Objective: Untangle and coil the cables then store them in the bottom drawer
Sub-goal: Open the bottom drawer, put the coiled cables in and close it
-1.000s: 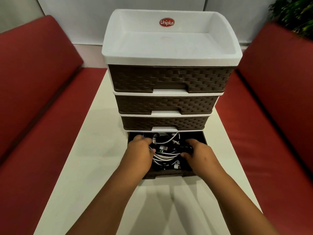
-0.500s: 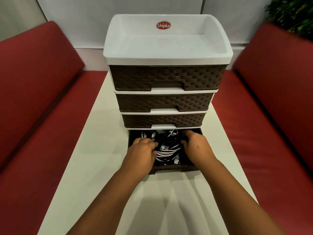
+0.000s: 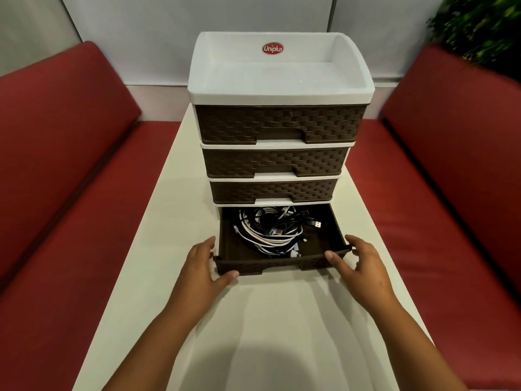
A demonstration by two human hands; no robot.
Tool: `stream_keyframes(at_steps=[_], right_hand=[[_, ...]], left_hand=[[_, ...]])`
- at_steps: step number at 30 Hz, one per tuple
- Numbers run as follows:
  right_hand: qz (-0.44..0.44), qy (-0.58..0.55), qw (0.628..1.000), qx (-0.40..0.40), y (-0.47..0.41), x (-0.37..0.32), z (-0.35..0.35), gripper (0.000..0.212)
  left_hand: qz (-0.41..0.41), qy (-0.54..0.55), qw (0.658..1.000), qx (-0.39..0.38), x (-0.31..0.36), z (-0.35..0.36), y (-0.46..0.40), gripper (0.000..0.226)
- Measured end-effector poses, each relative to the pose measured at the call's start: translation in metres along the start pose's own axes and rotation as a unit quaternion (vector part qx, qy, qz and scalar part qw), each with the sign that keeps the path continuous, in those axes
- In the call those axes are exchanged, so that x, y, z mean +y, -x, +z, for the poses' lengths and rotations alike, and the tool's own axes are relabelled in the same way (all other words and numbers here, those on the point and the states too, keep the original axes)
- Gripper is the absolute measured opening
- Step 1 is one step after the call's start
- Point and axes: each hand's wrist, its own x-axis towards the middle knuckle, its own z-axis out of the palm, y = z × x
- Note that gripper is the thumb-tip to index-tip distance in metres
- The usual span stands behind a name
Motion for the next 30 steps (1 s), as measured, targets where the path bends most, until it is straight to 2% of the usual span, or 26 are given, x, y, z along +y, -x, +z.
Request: stream_keyframes(at_steps=[4, 7, 16, 22, 24, 27, 28, 29, 30], right_hand=[[0.013, -0.057, 0.998, -0.015, 0.000, -0.003, 0.005, 0.063], [0.011, -0.065, 0.998, -0.009, -0.005, -0.007, 0.006, 0.060], [-0.002, -0.058, 0.998, -0.018, -0.036, -0.020, 0.008, 0.048], [-0.008, -0.050, 0.998, -0.025, -0.056, -0.023, 0.012, 0.050], [-0.010, -0.042, 0.998, -0.051, -0.065, -0.018, 0.008, 0.064], [-0.012, -0.055, 0.993, -0.106, -0.079, -0.014, -0.006, 0.109], [-0.030, -0.049, 0.993, -0.099, -0.085, -0.016, -0.011, 0.110], [-0.066, -0.034, 0.995, -0.073, -0.089, -0.019, -0.014, 0.101], [-0.120, -0.008, 0.992, -0.030, -0.092, -0.023, -0.016, 0.083]], left_hand=[[-0.010, 0.052, 0.998, 0.024, -0.001, 0.004, -0.002, 0.044], [-0.011, 0.064, 0.997, 0.037, 0.004, 0.002, -0.009, 0.040], [-0.042, 0.050, 0.997, 0.037, 0.012, -0.001, -0.043, 0.045], [-0.047, 0.061, 0.997, 0.032, 0.010, 0.001, -0.062, 0.045], [-0.042, 0.067, 0.997, 0.011, 0.005, -0.001, -0.067, 0.054], [-0.044, 0.086, 0.995, -0.032, 0.002, -0.011, -0.077, 0.087], [-0.049, 0.109, 0.992, -0.032, 0.005, -0.017, -0.082, 0.090], [-0.052, 0.140, 0.989, -0.021, 0.012, -0.022, -0.087, 0.089], [-0.055, 0.172, 0.984, 0.000, 0.020, -0.026, -0.093, 0.085]])
